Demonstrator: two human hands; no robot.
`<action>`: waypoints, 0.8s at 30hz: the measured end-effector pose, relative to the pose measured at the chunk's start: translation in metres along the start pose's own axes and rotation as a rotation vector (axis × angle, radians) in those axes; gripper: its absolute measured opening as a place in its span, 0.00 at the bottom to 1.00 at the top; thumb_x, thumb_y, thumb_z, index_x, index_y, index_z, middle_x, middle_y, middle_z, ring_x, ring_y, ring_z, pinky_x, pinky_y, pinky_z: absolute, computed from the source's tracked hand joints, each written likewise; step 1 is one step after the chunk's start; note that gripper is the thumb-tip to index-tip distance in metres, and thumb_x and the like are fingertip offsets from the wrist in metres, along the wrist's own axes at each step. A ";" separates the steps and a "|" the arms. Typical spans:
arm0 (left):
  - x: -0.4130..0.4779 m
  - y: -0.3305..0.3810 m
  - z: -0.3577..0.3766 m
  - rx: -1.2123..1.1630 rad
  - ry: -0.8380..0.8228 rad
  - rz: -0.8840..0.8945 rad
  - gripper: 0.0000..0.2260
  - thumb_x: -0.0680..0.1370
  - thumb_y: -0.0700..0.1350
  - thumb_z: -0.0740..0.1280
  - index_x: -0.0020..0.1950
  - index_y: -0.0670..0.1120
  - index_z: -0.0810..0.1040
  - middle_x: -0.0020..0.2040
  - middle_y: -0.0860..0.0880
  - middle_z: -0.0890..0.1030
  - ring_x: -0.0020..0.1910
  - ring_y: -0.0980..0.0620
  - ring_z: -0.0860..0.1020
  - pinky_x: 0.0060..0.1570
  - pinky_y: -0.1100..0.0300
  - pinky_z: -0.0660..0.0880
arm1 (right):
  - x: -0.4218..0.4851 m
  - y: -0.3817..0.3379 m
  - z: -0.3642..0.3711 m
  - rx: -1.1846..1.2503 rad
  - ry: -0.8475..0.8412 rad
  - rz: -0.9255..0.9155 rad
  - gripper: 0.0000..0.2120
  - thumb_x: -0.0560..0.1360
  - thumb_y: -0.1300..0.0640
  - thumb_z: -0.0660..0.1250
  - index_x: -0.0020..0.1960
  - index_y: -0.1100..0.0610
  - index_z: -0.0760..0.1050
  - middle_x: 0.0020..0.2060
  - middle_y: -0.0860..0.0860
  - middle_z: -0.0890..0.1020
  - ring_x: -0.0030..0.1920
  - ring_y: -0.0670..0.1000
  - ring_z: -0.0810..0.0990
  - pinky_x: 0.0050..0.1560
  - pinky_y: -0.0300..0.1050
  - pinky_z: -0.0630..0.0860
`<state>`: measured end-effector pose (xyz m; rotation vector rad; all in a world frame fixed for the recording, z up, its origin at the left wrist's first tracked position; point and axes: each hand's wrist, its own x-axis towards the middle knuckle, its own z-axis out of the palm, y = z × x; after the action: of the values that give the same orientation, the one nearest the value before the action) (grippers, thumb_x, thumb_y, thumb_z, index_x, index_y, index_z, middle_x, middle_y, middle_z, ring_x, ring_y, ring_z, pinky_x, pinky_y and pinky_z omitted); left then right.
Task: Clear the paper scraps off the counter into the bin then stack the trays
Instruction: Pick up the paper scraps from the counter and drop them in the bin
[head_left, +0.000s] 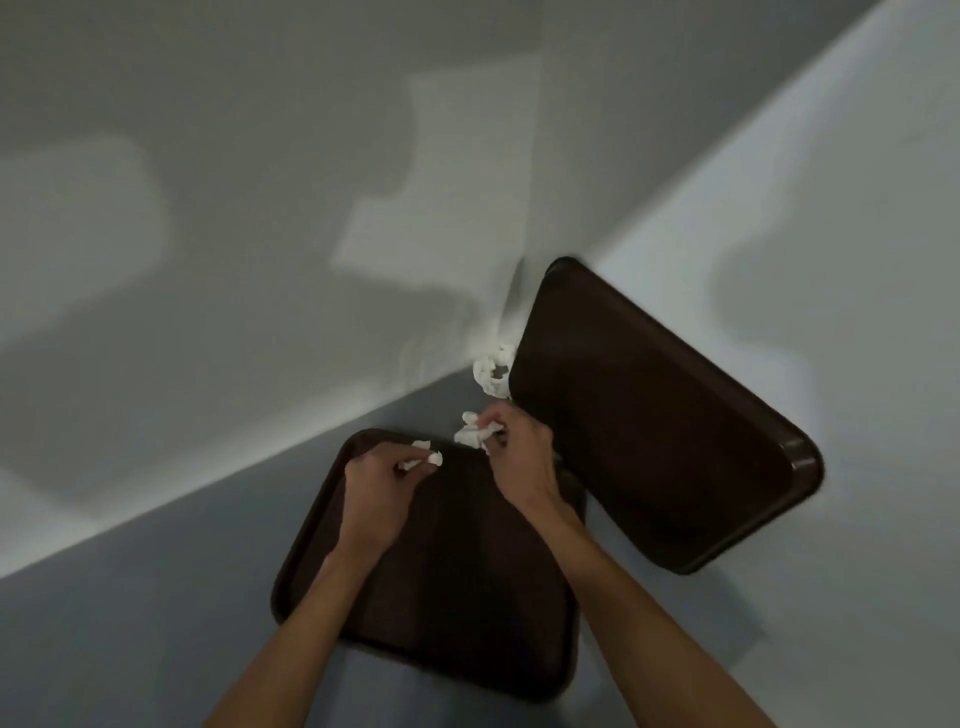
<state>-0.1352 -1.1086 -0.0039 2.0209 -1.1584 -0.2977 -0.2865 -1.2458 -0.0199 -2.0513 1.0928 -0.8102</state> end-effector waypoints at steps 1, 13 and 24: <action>-0.007 0.006 -0.001 -0.032 -0.008 0.014 0.08 0.73 0.44 0.79 0.51 0.52 0.88 0.50 0.57 0.87 0.49 0.63 0.82 0.54 0.70 0.75 | -0.015 -0.005 -0.016 0.046 0.042 0.014 0.16 0.76 0.69 0.73 0.49 0.48 0.79 0.50 0.46 0.85 0.53 0.44 0.84 0.54 0.38 0.81; -0.144 0.129 0.037 -0.256 -0.340 0.172 0.11 0.72 0.44 0.79 0.54 0.51 0.86 0.47 0.60 0.86 0.48 0.65 0.83 0.50 0.72 0.76 | -0.246 -0.002 -0.181 0.276 0.374 0.374 0.10 0.76 0.55 0.78 0.57 0.46 0.88 0.50 0.38 0.88 0.50 0.40 0.85 0.52 0.41 0.83; -0.380 0.229 0.186 -0.316 -0.688 0.170 0.10 0.72 0.46 0.81 0.51 0.52 0.87 0.44 0.59 0.87 0.44 0.60 0.84 0.45 0.63 0.80 | -0.531 0.105 -0.294 0.365 0.647 0.718 0.03 0.76 0.51 0.79 0.49 0.48 0.89 0.45 0.40 0.89 0.47 0.41 0.87 0.53 0.42 0.83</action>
<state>-0.5923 -0.9594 -0.0271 1.5596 -1.5599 -1.0755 -0.8022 -0.9089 -0.0408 -0.9731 1.7238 -1.1904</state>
